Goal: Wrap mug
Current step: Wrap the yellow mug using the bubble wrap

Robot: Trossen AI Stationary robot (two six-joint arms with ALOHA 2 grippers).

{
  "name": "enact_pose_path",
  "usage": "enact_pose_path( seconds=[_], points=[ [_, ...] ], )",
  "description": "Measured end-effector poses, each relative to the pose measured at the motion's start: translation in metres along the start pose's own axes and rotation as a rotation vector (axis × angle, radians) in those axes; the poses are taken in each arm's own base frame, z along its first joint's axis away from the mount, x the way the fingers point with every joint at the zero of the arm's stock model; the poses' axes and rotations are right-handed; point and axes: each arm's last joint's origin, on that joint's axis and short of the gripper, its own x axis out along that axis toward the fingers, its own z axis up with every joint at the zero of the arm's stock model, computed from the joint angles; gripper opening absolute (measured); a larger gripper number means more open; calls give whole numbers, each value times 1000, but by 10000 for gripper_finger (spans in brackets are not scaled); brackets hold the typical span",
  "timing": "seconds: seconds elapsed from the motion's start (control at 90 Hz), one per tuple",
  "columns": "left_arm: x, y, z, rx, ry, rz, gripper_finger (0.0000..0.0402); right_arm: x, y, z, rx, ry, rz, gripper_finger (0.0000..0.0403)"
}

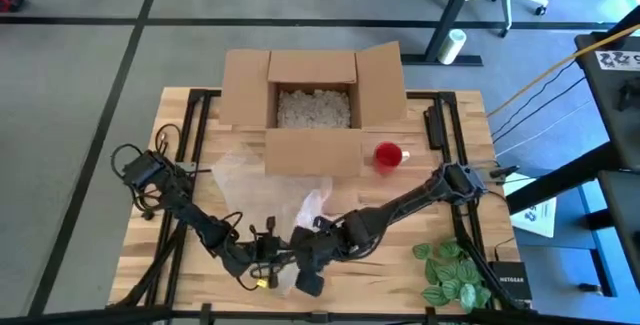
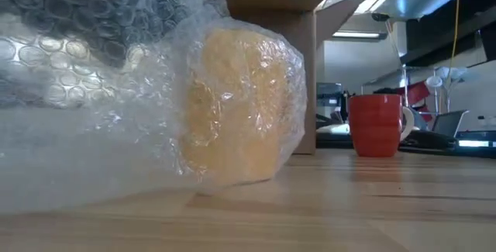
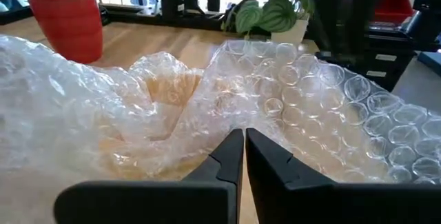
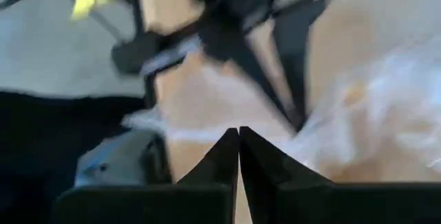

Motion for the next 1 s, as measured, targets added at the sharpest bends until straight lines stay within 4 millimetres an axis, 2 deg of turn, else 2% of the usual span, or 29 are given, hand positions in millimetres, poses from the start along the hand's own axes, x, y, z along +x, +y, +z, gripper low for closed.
enact_pose_path(
  seconds=[0.089,0.278,0.444,0.578,0.7,0.833,1.0],
  points=[
    [0,0,0,-2,-2,0,0,7,-9,-5,32,27,-59,0],
    [0,0,1,-8,-5,2,0,11,-25,-1,41,-69,-242,0],
    [-8,-6,3,-19,-6,-30,0,12,-35,4,62,-34,-240,0],
    [-26,-13,19,26,-38,-73,0,24,-51,2,85,14,-244,0],
    [-40,-14,26,35,9,-90,0,40,-63,-1,107,36,-175,0],
    [-48,-11,15,-27,132,-64,0,59,-80,-6,134,40,-122,0],
    [-55,-8,1,-88,230,-40,0,67,-88,-11,160,56,-87,0]
  ],
)
